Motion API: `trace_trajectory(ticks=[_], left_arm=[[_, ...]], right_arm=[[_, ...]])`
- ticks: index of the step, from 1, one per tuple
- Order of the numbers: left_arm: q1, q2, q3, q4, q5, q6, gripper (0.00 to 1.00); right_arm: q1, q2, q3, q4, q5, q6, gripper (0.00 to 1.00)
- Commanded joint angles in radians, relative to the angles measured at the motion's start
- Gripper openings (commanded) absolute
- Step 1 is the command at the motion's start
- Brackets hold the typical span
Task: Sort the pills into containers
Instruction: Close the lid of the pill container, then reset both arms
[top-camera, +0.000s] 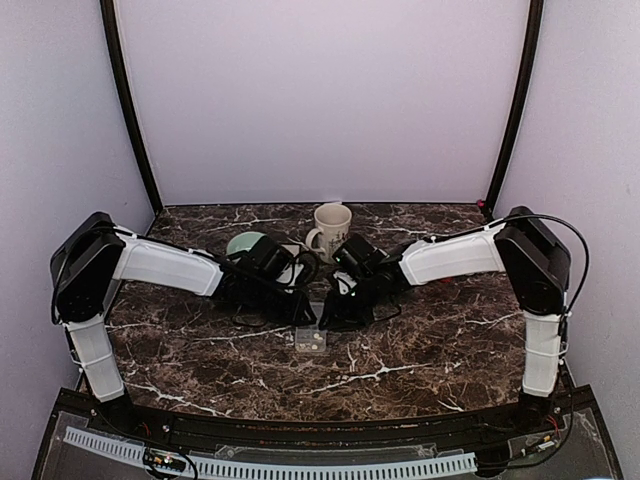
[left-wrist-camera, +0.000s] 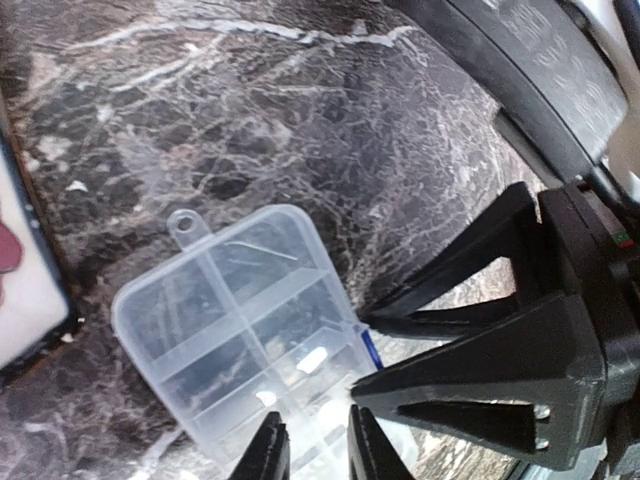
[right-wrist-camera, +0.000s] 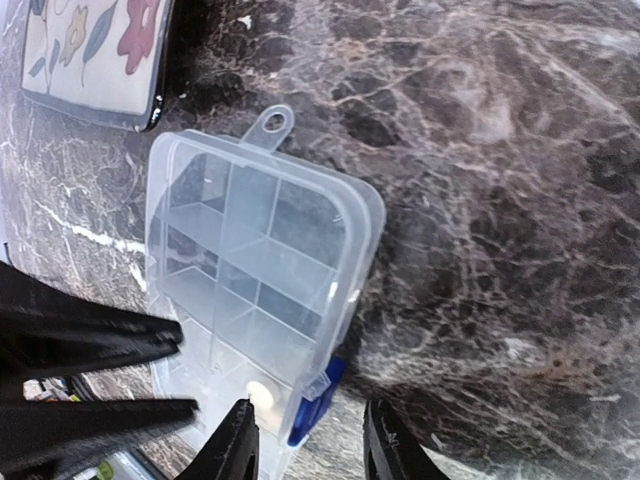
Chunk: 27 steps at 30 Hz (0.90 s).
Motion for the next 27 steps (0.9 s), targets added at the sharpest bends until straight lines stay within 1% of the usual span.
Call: trace_trajectory(ticks=[1, 5, 9, 11, 15, 18, 22, 25, 27], left_arm=[[-0.002, -0.062, 0.044, -0.095, -0.055, 0.024, 0.22], [-0.002, -0.104, 0.067, -0.141, -0.092, 0.032, 0.23], [-0.003, -0.172, 0.096, -0.183, -0.158, 0.046, 0.25], [-0.002, -0.219, 0.115, -0.204, -0.213, 0.061, 0.27], [-0.003, -0.329, 0.128, -0.214, -0.359, 0.113, 0.33], [-0.002, -0.41, 0.125, -0.209, -0.491, 0.171, 0.39], [0.001, -0.52, 0.092, -0.173, -0.682, 0.24, 0.51], [0.009, -0.6, 0.04, -0.122, -0.811, 0.284, 0.56], [0.022, -0.657, -0.004, -0.084, -0.876, 0.309, 0.56]], right_arm=[[0.006, -0.025, -0.025, -0.117, 0.094, -0.032, 0.35], [0.006, -0.073, -0.026, -0.124, 0.111, -0.044, 0.36], [0.006, -0.142, -0.025, -0.129, 0.14, -0.085, 0.36], [0.007, -0.193, -0.031, -0.123, 0.158, -0.11, 0.37], [0.006, -0.296, -0.033, -0.126, 0.22, -0.167, 0.39], [0.002, -0.357, -0.011, -0.151, 0.317, -0.217, 0.4], [-0.034, -0.44, 0.012, -0.172, 0.52, -0.282, 0.42], [-0.104, -0.515, 0.002, -0.141, 0.628, -0.307, 0.45], [-0.166, -0.568, -0.03, -0.09, 0.679, -0.33, 0.47]])
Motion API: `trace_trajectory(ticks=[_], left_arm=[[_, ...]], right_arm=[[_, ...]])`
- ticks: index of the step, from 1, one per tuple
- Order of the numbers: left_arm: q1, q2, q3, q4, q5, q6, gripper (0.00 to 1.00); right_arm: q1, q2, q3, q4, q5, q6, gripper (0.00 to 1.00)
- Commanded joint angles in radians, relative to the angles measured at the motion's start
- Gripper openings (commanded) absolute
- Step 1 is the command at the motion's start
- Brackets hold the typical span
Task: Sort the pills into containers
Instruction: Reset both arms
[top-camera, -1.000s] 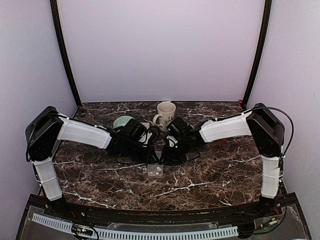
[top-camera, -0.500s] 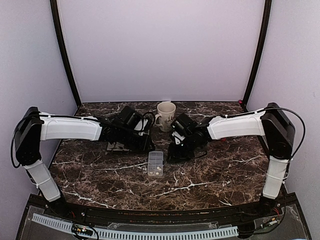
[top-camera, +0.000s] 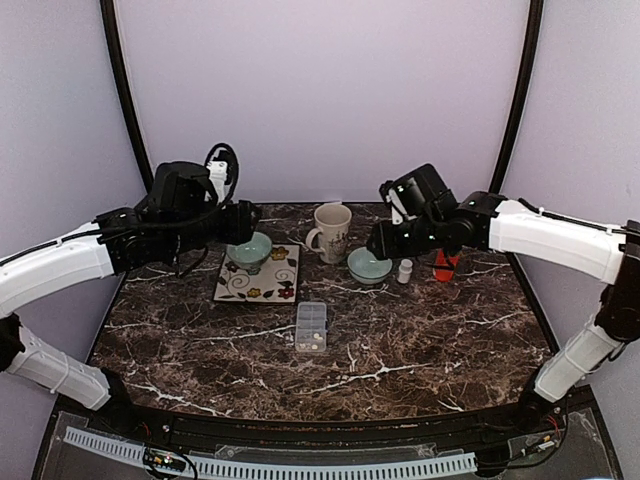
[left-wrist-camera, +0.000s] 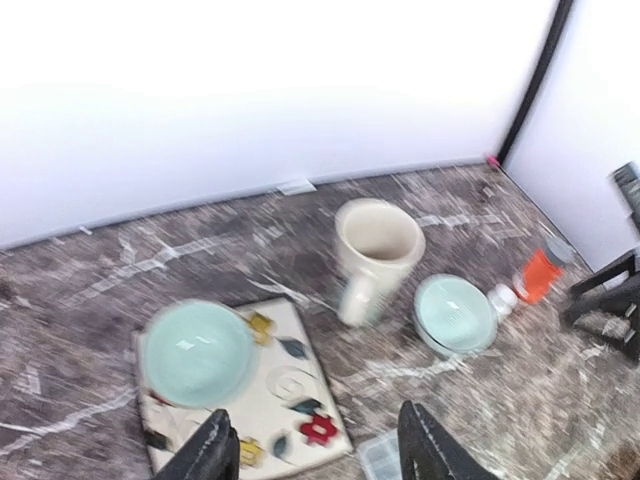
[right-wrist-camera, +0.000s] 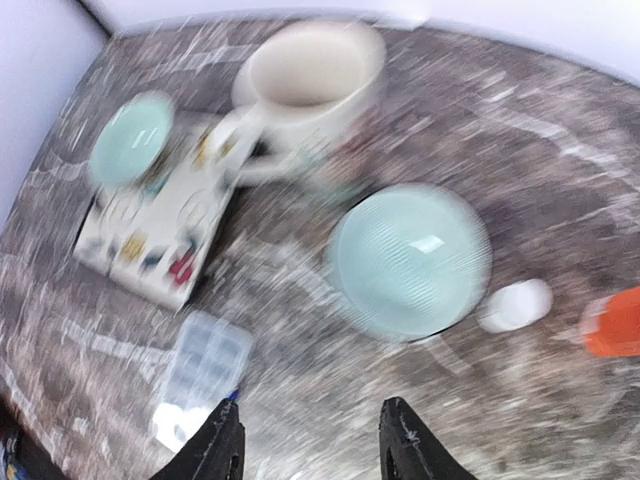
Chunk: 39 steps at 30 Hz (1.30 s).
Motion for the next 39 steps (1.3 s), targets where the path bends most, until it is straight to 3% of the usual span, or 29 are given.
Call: trace_trajectory(ticks=[1, 7, 10, 14, 19, 21, 23, 27, 31, 39], left_arm=[[0.03, -0.119, -0.1, 0.078, -0.246, 0.093, 0.56], [0.114, -0.233, -0.225, 0.139, -0.297, 0.102, 0.56], [0.137, -0.271, -0.287, 0.18, -0.325, 0.138, 0.56], [0.15, -0.332, -0.374, 0.267, -0.348, 0.202, 0.57], [0.163, -0.385, -0.457, 0.362, -0.362, 0.259, 0.59], [0.169, -0.394, -0.475, 0.38, -0.36, 0.271, 0.6], [0.176, -0.394, -0.488, 0.391, -0.36, 0.282, 0.61], [0.222, -0.372, -0.493, 0.399, -0.306, 0.293, 0.63], [0.315, -0.325, -0.499, 0.421, -0.206, 0.301, 0.65], [0.607, -0.27, -0.537, 0.519, 0.031, 0.261, 0.68]], right_arm=[[-0.132, -0.126, -0.044, 0.102, 0.226, -0.09, 0.48], [-0.246, -0.301, -0.294, 0.447, 0.43, -0.295, 0.48], [-0.338, -0.381, -0.428, 0.574, 0.468, -0.318, 0.48], [-0.492, -0.454, -0.495, 0.563, 0.468, -0.318, 0.48], [-0.515, -0.475, -0.532, 0.533, 0.468, -0.318, 0.48], [-0.515, -0.457, -0.516, 0.482, 0.564, -0.17, 0.79], [-0.515, -0.432, -0.494, 0.412, 0.608, -0.113, 0.84], [-0.514, -0.39, -0.44, 0.292, 0.664, -0.011, 0.88], [-0.515, -0.417, -0.463, 0.32, 0.651, -0.034, 0.88], [-0.514, -0.454, -0.491, 0.356, 0.647, -0.09, 0.88]])
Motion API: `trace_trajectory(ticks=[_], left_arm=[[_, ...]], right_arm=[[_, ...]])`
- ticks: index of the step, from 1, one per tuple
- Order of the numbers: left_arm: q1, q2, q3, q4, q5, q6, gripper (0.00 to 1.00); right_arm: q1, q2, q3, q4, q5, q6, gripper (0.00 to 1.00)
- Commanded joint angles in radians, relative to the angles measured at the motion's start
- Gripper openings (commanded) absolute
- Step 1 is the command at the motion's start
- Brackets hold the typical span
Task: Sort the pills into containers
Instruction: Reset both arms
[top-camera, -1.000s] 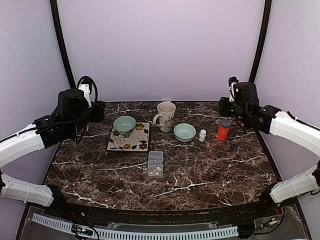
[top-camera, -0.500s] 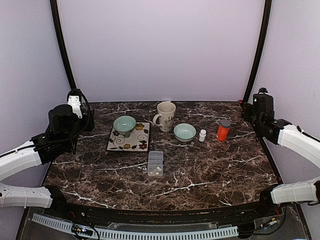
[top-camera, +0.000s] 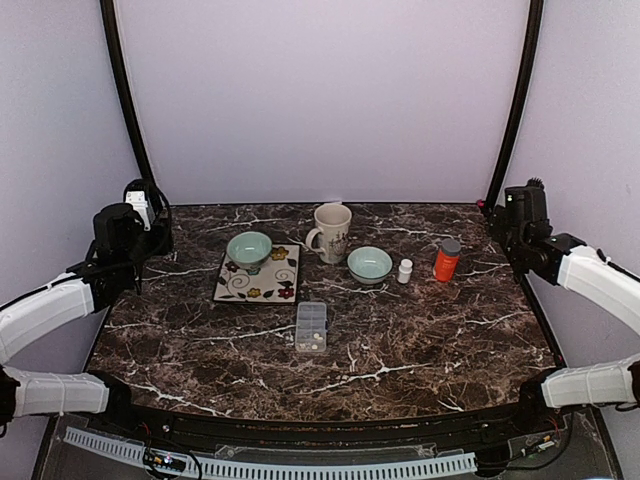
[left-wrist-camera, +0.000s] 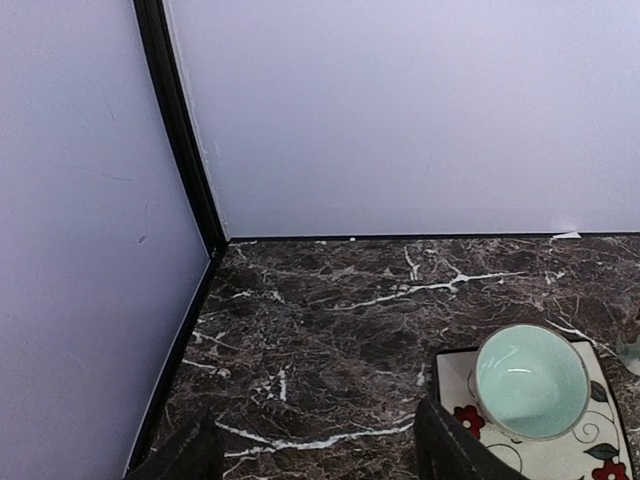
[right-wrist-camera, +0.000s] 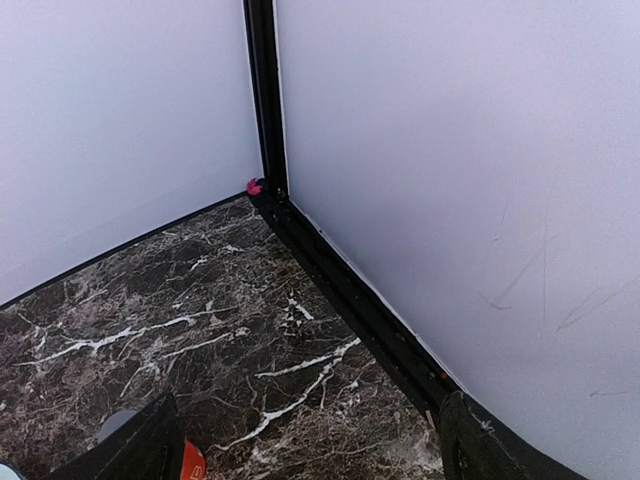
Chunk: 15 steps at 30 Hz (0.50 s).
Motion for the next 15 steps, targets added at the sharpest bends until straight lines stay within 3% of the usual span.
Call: trace_trajectory(ticks=[1, 5, 9, 12, 15], left_arm=[[0.147, 0.003, -0.045, 0.115, 0.162, -0.017, 0.69], [0.211, 0.017, -0.097, 0.237, 0.2, 0.027, 0.75], [0.245, 0.058, -0.093, 0.245, 0.211, 0.013, 0.75], [0.25, 0.074, -0.099, 0.258, 0.216, 0.001, 0.75], [0.25, 0.084, -0.103, 0.268, 0.217, -0.008, 0.75]], right_arm=[[0.0, -0.014, -0.014, 0.032, 0.027, -0.021, 0.88], [-0.001, -0.014, -0.022, 0.043, 0.022, -0.03, 0.89], [-0.001, -0.007, -0.021, 0.041, 0.024, -0.039, 0.89], [0.0, -0.012, -0.027, 0.055, 0.012, -0.058, 0.83], [-0.001, -0.026, -0.033, 0.076, 0.001, -0.063, 0.87]])
